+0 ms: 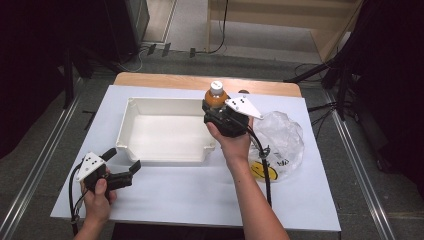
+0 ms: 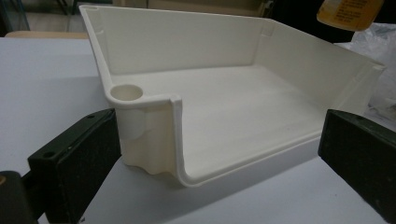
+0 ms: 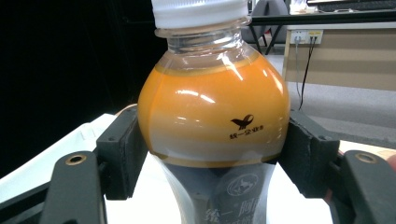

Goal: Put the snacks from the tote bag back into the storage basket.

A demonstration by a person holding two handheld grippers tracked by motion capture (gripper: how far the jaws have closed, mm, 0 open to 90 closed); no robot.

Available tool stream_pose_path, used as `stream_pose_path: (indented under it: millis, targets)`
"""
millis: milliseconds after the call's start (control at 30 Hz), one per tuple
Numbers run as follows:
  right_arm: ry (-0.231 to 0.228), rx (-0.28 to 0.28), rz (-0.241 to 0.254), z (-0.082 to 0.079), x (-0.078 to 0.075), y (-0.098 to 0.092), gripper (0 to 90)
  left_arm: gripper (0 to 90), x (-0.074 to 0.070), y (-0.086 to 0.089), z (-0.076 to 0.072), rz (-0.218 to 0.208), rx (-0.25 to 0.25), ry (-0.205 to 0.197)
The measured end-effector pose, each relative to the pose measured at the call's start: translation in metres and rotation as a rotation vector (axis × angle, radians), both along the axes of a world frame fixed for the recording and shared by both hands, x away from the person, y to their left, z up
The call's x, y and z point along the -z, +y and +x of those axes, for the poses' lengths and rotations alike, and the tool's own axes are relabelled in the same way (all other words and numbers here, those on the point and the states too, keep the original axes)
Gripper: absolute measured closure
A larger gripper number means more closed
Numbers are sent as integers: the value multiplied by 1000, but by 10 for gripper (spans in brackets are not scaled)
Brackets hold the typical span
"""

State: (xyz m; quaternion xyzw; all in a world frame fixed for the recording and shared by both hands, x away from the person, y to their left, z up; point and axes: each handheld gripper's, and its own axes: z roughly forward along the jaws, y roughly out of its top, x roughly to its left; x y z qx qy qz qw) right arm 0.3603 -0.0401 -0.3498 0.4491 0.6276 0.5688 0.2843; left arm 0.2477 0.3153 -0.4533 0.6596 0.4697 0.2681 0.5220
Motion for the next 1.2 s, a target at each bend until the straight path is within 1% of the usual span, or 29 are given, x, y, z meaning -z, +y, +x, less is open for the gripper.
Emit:
stream_pose_path:
  millis: [133, 233, 300, 600, 900, 1200]
  targets:
    - [-3, -8, -12, 1, -1, 6, 315, 0, 0, 1, 0, 3, 3, -1]
    - [-13, -13, -27, 1, 0, 11, 314, 0, 0, 0, 0, -4, 2, -3]
    - [-10, -24, -16, 1, 0, 14, 314, 0, 0, 0, 0, -2, 2, -3]
    - [0, -53, -18, 4, 4, 23, 314, 0, 0, 0, 0, -4, 4, -2]
    - [18, -76, -15, 8, 12, 29, 314, 0, 0, 1, 0, -3, 2, -1]
    - [32, -68, -25, 11, 25, 29, 314, 0, 0, 1, 0, -5, 2, -1]
